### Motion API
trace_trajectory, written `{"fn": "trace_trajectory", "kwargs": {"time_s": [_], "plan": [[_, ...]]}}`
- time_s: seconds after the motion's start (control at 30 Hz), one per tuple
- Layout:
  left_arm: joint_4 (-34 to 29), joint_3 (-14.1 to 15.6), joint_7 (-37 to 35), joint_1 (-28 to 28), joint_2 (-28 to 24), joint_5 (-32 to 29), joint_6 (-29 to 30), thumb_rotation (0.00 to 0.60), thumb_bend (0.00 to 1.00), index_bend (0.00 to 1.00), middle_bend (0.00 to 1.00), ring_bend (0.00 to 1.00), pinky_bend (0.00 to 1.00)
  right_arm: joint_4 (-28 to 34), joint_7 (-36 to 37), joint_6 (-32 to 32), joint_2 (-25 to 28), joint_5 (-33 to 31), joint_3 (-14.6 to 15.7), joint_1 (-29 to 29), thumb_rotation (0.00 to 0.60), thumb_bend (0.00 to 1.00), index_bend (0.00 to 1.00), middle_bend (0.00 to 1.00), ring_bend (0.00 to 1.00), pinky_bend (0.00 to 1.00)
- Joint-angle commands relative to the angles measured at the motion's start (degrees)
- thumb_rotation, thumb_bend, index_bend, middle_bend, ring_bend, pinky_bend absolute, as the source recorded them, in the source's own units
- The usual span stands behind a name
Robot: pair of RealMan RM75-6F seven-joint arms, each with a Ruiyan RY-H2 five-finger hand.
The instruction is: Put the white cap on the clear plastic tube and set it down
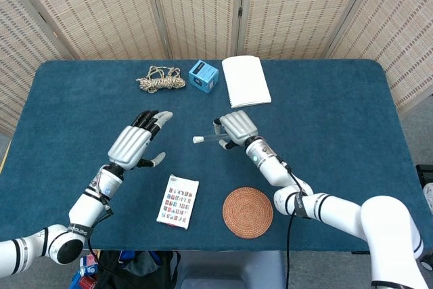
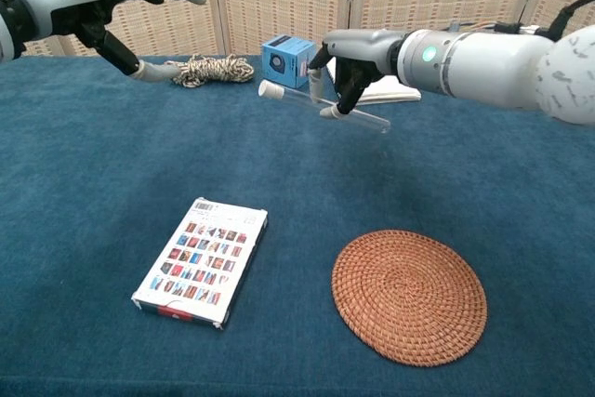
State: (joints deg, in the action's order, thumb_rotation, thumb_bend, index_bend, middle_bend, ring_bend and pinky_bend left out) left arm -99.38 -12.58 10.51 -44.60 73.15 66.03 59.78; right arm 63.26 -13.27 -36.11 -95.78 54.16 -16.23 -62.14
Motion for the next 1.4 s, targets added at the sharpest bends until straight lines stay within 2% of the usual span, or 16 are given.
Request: {"fn": "trace_trajectory", "kwargs": {"time_s": [0.03,0.2,0.43,0.5,0.63,0.77,0.87,1.03,1.17,1.3,1.4], "plan": [[-0.10,0.30,0.01,0.42,-0.33,0.24,0.26,0.600,0.31,0.00,0.00,0.00,0.00,-3.31,-4.31,2.52,-2.61,-4.80,0.82,-2.76,0.600,0.73,0.89,1.00,1.00,1.00],[-0.32,0.68,-0.40,1.13,-0.94,0.77,0.40,0.600,0.31,0.00,0.00,0.00,0.00,-6.67,-10.85,3.25,-5.54,-12.29,2.21,-6.05,0.600,0.65,0.79,1.00,1.00,1.00],[-0.70,1.22,-0.72,1.85,-1.38,1.55,0.39,0.600,0.31,0.00,0.00,0.00,0.00,-9.04,-16.86,2.38,-8.98,-19.90,3.46,-9.08,0.600,0.56,0.73,1.00,1.00,1.00],[-0.83,1.39,-0.84,2.07,-1.46,1.85,0.44,0.600,0.31,0.00,0.00,0.00,0.00,-9.46,-18.07,2.17,-9.62,-21.70,3.69,-9.65,0.600,0.49,0.67,1.00,1.00,1.00],[-0.50,1.59,-1.28,2.49,-1.36,2.35,0.63,0.600,0.31,0.00,0.00,0.00,0.00,-9.59,-19.77,1.45,-10.16,-24.29,3.90,-10.32,0.600,0.29,0.50,0.99,1.00,1.00],[-0.12,1.61,-1.73,2.73,-1.34,2.58,0.52,0.600,0.31,0.00,0.00,0.00,0.00,-8.96,-20.49,0.75,-10.19,-25.69,3.72,-10.66,0.600,0.19,0.37,0.99,1.00,1.00],[-0.09,1.69,-1.90,2.92,-1.41,2.88,0.49,0.600,0.31,0.00,0.00,0.00,0.00,-8.82,-20.78,0.54,-10.28,-26.28,3.69,-10.79,0.600,0.18,0.32,0.98,1.00,1.00],[-0.03,1.72,-2.36,3.31,-1.69,3.01,0.47,0.600,0.31,0.00,0.00,0.00,0.00,-8.45,-20.11,0.46,-9.97,-26.59,3.13,-10.68,0.600,0.18,0.28,0.97,1.00,1.00],[0.47,1.74,-2.85,3.95,-2.19,2.89,0.80,0.600,0.31,0.00,0.00,0.00,0.00,-4.76,-17.51,-1.61,-6.91,-24.42,1.80,-9.06,0.600,0.18,0.28,0.96,1.00,1.00],[1.69,2.18,-2.36,5.46,-2.82,1.86,2.01,0.600,0.31,0.00,0.00,0.00,0.00,5.29,-14.34,-7.29,1.02,-19.26,1.43,-4.50,0.600,0.18,0.28,0.92,1.00,1.00],[2.33,2.97,-1.52,6.81,-3.77,0.55,2.41,0.600,0.31,0.00,0.00,0.00,0.00,14.03,-12.62,-12.08,8.28,-15.38,2.29,0.00,0.600,0.18,0.28,0.87,0.98,1.00]]}}
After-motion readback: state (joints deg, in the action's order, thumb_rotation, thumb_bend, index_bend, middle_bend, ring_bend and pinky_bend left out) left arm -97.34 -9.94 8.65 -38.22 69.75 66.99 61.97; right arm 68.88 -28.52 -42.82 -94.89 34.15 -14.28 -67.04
